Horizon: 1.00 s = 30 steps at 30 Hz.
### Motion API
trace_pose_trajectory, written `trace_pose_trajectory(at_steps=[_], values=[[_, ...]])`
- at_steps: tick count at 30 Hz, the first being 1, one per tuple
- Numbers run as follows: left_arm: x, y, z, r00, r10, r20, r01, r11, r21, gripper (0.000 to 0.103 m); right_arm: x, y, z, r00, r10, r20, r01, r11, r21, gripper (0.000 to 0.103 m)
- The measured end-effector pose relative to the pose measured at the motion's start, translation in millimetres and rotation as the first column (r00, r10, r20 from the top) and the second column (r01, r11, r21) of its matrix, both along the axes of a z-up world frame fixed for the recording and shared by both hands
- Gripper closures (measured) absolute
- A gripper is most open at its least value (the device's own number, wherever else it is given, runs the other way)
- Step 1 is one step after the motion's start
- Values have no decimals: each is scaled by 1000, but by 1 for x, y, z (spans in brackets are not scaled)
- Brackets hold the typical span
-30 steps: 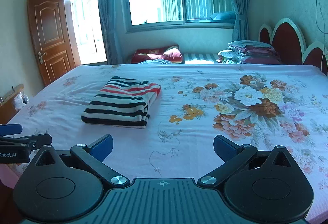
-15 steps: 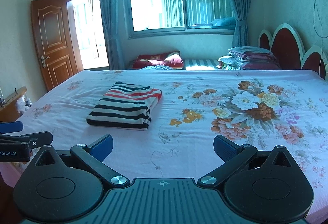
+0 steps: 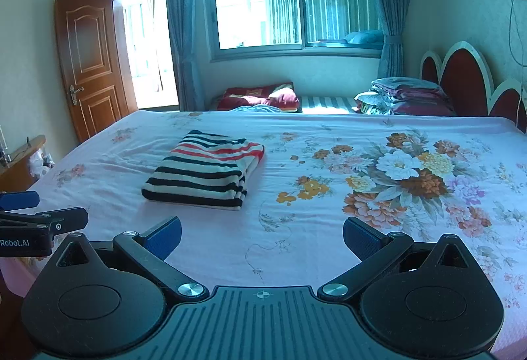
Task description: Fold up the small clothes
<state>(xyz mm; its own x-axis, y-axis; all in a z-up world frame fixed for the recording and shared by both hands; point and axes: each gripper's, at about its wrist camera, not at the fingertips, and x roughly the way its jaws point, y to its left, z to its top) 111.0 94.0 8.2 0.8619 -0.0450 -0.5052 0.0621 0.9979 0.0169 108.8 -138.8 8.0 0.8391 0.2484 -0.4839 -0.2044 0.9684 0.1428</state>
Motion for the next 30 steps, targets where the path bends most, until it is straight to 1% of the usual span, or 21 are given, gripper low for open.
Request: trace_pose_trajectory(at_steps=[30], values=[[2,2,0,1000,-3,3,3,1000,-3,0,0,-1,2,1000,-3,4,2,1000,7,0]])
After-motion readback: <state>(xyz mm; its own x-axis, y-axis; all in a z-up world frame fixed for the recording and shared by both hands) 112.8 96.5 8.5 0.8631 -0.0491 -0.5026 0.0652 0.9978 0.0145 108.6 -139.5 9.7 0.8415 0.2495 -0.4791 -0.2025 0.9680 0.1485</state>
